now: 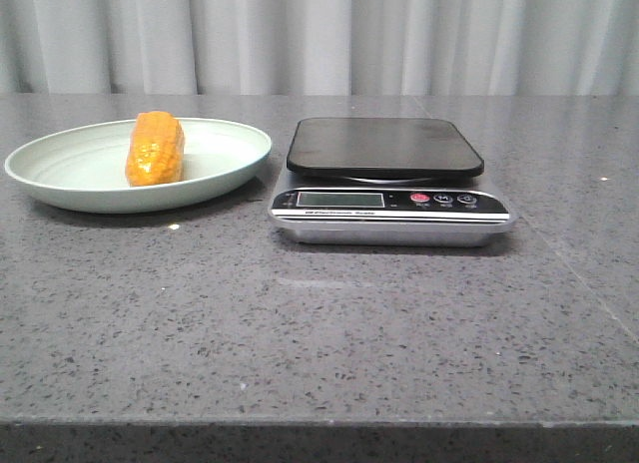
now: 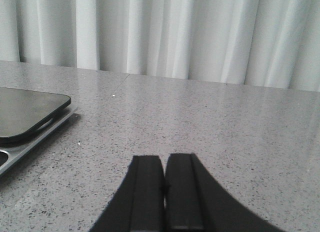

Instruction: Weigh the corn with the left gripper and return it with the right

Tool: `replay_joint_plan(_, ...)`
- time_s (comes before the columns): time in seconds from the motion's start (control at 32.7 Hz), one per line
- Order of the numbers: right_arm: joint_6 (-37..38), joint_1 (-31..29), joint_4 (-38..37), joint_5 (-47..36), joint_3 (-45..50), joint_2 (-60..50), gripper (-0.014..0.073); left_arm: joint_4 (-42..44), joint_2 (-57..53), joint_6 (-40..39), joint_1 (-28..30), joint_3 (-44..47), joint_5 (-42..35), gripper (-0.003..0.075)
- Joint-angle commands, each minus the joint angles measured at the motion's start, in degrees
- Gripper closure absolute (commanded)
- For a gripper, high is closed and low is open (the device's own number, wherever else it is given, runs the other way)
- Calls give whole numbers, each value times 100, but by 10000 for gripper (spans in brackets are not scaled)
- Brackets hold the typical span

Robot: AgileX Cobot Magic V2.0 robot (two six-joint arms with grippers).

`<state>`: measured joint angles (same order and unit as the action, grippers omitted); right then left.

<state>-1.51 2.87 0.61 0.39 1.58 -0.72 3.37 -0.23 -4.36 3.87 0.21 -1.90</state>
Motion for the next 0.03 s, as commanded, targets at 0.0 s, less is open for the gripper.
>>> replay_joint_plan(0.0, 12, -16, -61, -501, -46, -81, 432, -37, -127, -2, 5, 35, -402, 586)
